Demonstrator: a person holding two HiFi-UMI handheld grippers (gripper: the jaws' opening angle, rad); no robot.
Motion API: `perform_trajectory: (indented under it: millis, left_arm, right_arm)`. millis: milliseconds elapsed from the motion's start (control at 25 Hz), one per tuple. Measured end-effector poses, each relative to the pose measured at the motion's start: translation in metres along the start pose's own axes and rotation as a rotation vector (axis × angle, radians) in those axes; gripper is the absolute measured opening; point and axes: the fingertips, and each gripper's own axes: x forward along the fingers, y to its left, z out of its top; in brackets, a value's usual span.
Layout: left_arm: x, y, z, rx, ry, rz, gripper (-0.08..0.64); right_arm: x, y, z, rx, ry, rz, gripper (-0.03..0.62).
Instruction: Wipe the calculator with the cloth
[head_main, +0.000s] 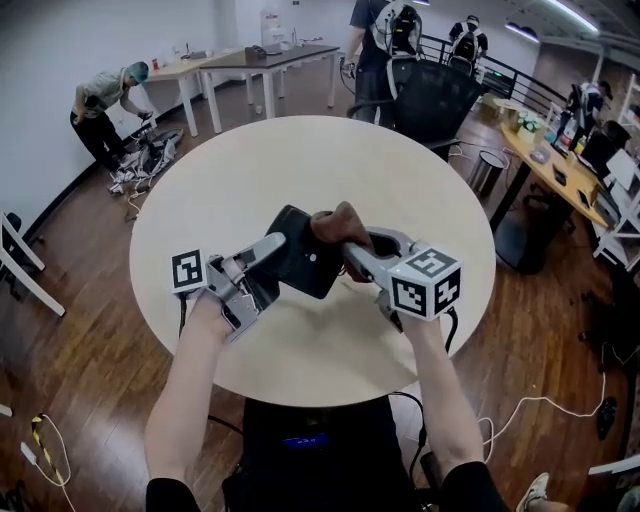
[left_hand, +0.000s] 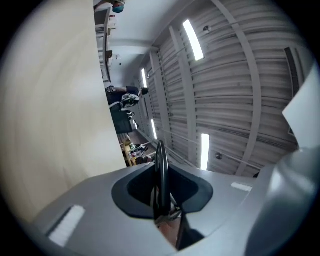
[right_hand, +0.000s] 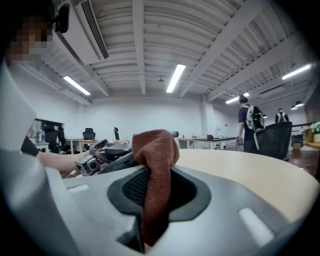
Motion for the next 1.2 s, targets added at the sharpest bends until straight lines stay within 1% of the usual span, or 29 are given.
perform_trajectory:
  millis: [80,160,200,240,280,360,480,560,640,720,800,840,920,1000,1080,1200]
  left_arm:
    - [0.004,0.013,-0.001,-0.009,0.03,0.05,0.075]
    - [0.005,0.022,0.003,-0.019,0.016,0.072,0.09]
    - [0.006,0.024,0.006,-0.014,0.0,0.072,0.111]
    - [0.008,0.024,0.009,0.007,-0.014,0.067,0.163]
    - [0.01,0.023,0.009,0.046,-0.022,0.063,0.219]
    - [0.017,0.017,0.004,0.169,-0.013,0.059,0.326]
    - [0.025,0.007,-0.011,0.385,0.025,0.069,0.427]
    - [0.028,0.003,-0.015,0.53,0.059,0.094,0.469]
    - [0.031,0.006,-0.022,0.655,0.114,0.145,0.47]
    - [0.036,0.013,-0.036,0.784,0.197,0.212,0.469]
    - [0.043,0.02,-0.049,0.888,0.267,0.271,0.468]
    - [0.045,0.022,-0.052,0.922,0.286,0.295,0.461]
    - [0.045,0.028,-0.053,0.985,0.312,0.353,0.41]
    - [0.042,0.034,-0.051,1.036,0.333,0.409,0.324]
    - [0.04,0.036,-0.05,1.06,0.336,0.427,0.322]
    - [0.042,0.035,-0.052,1.082,0.332,0.422,0.316]
  right_arm:
    - [0.014,0.014,-0.017,-0.016,0.066,0.033,0.084]
    - [0.027,0.016,-0.038,0.012,0.129,0.031,0.084]
    - [0.032,0.015,-0.047,0.044,0.148,0.032,0.084]
    - [0.037,0.013,-0.053,0.079,0.159,0.035,0.084]
    - [0.04,0.011,-0.057,0.109,0.162,0.038,0.084]
    - [0.043,0.009,-0.059,0.139,0.156,0.034,0.084]
    - [0.046,0.008,-0.054,0.162,0.14,0.027,0.084]
    - [0.049,0.009,-0.051,0.175,0.124,0.023,0.084]
    - [0.05,0.008,-0.049,0.192,0.103,0.028,0.084]
    - [0.046,0.006,-0.049,0.212,0.081,0.044,0.084]
    - [0.037,0.002,-0.048,0.23,0.065,0.065,0.084]
    - [0.033,-0.001,-0.047,0.239,0.06,0.075,0.084]
    - [0.029,-0.005,-0.045,0.253,0.052,0.085,0.084]
    - [0.029,-0.007,-0.044,0.259,0.045,0.083,0.084]
    - [0.029,-0.006,-0.044,0.267,0.038,0.083,0.084]
    - [0.024,-0.011,-0.044,0.268,0.036,0.078,0.084]
